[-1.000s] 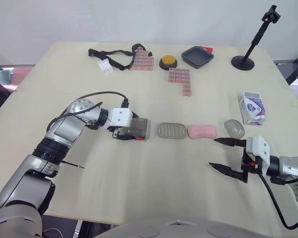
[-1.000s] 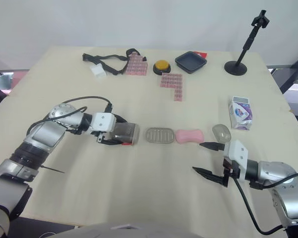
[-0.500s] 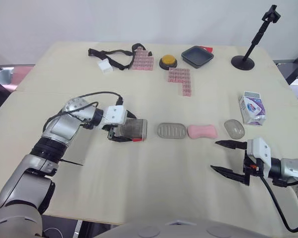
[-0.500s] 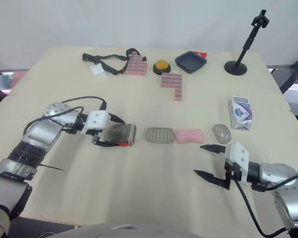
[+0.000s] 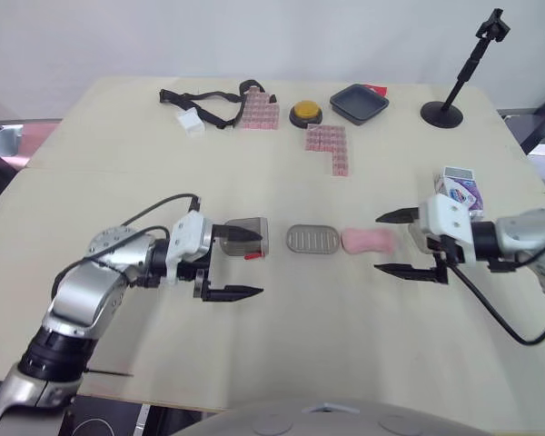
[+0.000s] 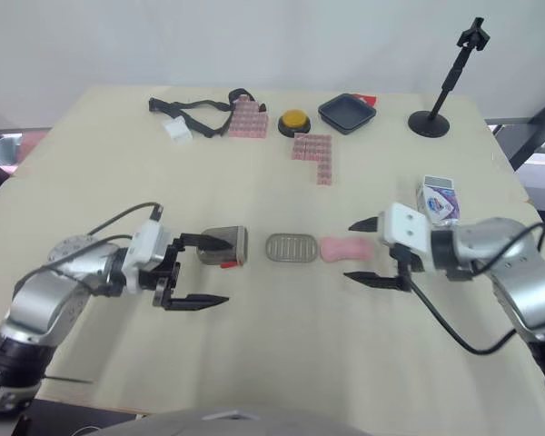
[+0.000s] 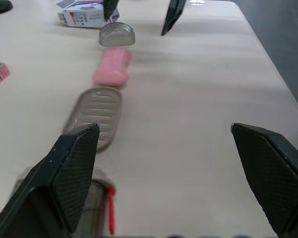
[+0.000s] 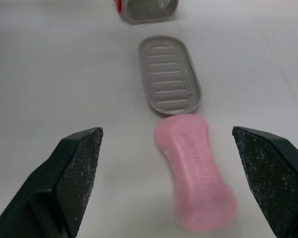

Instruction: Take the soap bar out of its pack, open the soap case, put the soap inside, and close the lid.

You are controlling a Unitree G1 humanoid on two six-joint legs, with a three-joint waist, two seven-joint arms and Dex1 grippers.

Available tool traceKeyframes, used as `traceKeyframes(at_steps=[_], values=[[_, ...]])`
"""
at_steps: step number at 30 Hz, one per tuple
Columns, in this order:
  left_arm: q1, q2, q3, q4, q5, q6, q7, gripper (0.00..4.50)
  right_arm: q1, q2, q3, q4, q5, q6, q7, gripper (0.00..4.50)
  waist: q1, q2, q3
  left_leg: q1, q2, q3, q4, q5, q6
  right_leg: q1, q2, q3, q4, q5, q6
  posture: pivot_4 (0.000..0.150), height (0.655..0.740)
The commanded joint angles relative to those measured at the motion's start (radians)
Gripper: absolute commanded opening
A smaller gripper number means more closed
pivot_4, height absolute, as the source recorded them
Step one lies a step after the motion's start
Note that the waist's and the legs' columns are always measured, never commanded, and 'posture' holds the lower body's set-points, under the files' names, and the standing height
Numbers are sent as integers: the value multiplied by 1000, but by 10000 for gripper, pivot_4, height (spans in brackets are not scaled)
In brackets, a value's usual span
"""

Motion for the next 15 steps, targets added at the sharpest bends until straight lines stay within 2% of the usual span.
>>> traceKeyframes(at_steps=[1, 4, 8, 15], values=[[68, -1, 51, -40, -21, -51, 21, 44946, -118, 30, 76, 78, -80, 18, -1, 45000, -4, 0, 0, 0, 0, 0, 0, 0, 0, 0, 0, 0, 0, 0, 0, 1500, 7287], [156, 3, 96, -67, -48, -56, 47, 44946, -197, 42, 156, 146, -139, 34, 35, 45000, -4, 0, 0, 0, 0, 0, 0, 0, 0, 0, 0, 0, 0, 0, 0, 1500, 7287], [258, 25, 138, -54, -35, -131, 12, 44946, -250, 95, 219, 253, -203, -1, 39, 45000, -7, 0, 0, -1, 1, 0, 0, 0, 0, -1, 0, -1, -1, 0, 0, 1500, 7287], [315, -2, 196, -48, -56, -113, 99, 44946, -277, 100, 260, 254, -250, 67, 69, 45000, -1, 0, 0, 0, 1, 1, 0, 0, 0, -1, 0, -1, 0, 0, 0, 1500, 7287]])
